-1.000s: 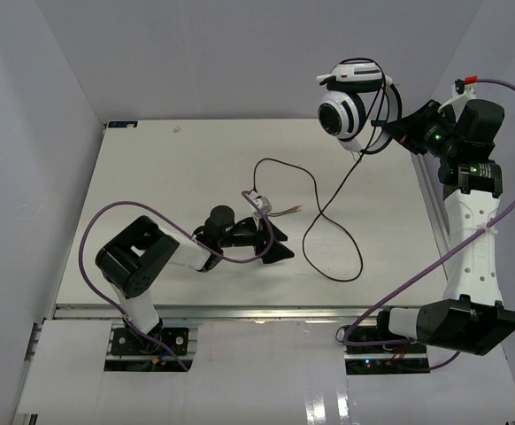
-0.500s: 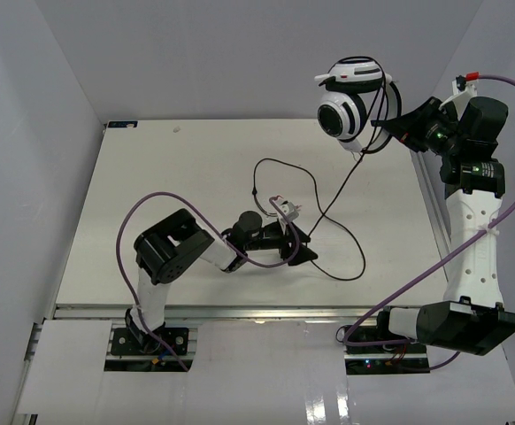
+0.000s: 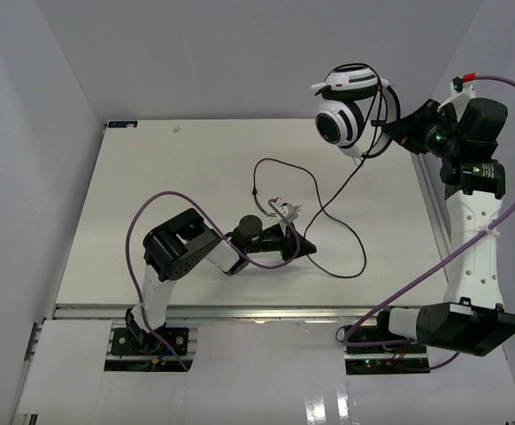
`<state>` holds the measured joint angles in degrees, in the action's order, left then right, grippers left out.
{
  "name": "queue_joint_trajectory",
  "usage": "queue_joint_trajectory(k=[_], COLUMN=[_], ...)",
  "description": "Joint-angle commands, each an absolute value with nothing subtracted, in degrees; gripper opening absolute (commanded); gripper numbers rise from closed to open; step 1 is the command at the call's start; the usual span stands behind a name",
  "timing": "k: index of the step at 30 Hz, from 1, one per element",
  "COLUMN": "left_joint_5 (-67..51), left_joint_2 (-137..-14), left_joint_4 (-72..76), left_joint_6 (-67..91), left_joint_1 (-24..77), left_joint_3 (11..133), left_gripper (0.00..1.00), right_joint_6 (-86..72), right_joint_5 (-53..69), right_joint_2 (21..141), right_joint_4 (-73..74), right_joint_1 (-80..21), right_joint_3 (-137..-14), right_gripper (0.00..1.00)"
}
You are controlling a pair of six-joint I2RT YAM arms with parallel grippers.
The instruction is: Wrap the headphones
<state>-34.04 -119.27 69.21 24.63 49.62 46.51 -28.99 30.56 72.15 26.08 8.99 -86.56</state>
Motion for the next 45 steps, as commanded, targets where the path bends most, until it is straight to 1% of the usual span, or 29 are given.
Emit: queue_joint_trajectory(k=[1,5,12,24,31,37,45], left_joint_5=[-39.82,-43.82,-45.55,-47.2,-49.04,-51.21,-54.05], left_joint_2=[-109.92,-103.84,-97.22,-88.82,-87.98,-87.08,-81.27], left_joint_4=[71.01,60.74,51.97,55.86,57.09,60.38,57.09], left_joint_6=[22.12,16.9,10.48,12.04,13.15,15.97,16.65], left_joint_1=[48.72,48.69,48.52,42.41,39.3,38.58,39.55], left_joint_3=[43.56,41.7,39.41,30.33,28.16,27.53,28.41], left_gripper=[0.0,0.0,0.0,0.0,0.0,0.0,0.0], right_joint_6=[-24.27,-22.35,-20.87,-18.23,-17.14,-16.55,-16.64], right_joint_5=[27.18,26.03,25.14,27.72,29.79,27.32,23.62], right_joint_2=[69.62,71.25,72.44,74.43,74.74,75.32,75.52], right_joint_4=[22.79,22.51,22.4,22.32,22.27,22.46,21.24], right_joint_1=[9.14,9.14,9.44,13.04,13.77,14.43,14.5], right_joint_3=[-87.01,-85.88,-85.06,-84.97,-84.38,-84.44,-82.43], right_gripper=[0.08,0.08,0.08,0.08,0.08,0.08,0.08])
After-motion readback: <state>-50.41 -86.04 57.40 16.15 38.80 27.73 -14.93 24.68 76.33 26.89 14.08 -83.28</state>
